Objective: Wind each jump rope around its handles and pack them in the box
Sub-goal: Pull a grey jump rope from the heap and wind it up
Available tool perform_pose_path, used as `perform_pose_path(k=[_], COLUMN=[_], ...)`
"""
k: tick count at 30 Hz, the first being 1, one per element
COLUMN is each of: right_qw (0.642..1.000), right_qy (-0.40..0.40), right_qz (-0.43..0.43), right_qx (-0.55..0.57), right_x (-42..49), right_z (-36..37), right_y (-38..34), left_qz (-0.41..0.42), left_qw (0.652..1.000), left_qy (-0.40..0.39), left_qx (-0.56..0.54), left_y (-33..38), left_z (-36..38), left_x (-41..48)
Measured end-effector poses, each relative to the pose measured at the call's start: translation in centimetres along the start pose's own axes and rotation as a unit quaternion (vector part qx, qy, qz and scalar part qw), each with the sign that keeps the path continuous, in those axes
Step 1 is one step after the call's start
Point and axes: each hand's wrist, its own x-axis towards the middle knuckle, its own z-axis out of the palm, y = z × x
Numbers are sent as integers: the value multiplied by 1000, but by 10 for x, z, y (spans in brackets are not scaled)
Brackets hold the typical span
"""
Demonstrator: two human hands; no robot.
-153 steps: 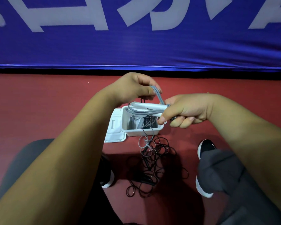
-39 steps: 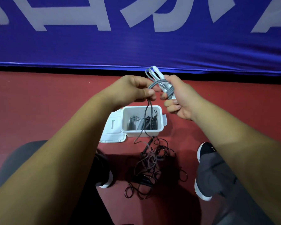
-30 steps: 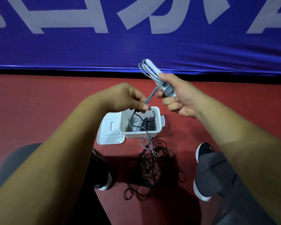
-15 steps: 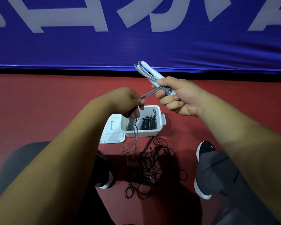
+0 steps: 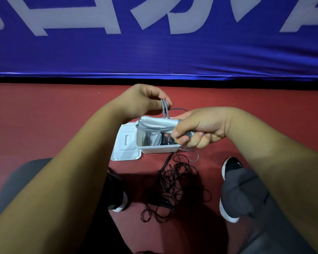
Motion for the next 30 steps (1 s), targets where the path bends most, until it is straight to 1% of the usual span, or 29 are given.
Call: perform_pose_path(k=[5,7,10,13,16,19,20,22,24,26,27,28,30], right_qw=[995,993,989,980,965,958,956,953,950,945,942,937,923], right_qy=[84,109,148,200,260,274,274,272,266,260,257,254,258], right_qz=[18,11,7,7,-23,-61,-72,-92,-114,-130,-136,-141,-150], right_qx=[-41,-34,-17,-7,17,59,73,94,119,150,169,192,241], right_x=[5,8,13,24,35,41,41,41,41,39,38,36,34], right_z=[-2,-2,-6,-10,-11,-14,-15,-15,-14,-11,-10,-10,-11], right_y=[3,2,2,6,11,12,12,10,8,5,3,1,-3], left_qz=[42,65,85,85,77,27,5,-37,-95,-166,-185,-189,-155], left_qw=[997,993,982,965,950,934,933,935,942,951,957,967,985], left_qy=[16,14,4,-29,-59,-66,-71,-74,-61,-50,-44,-32,6], left_qx=[66,92,170,245,295,349,352,345,317,256,217,169,73], left_y=[14,16,17,18,17,14,12,7,-2,-10,-12,-14,-15], left_z=[0,-1,-2,-3,-4,-8,-8,-5,1,10,15,19,25], left_x=[-4,-4,-4,-6,-9,-10,-10,-8,-4,-4,-4,-4,0])
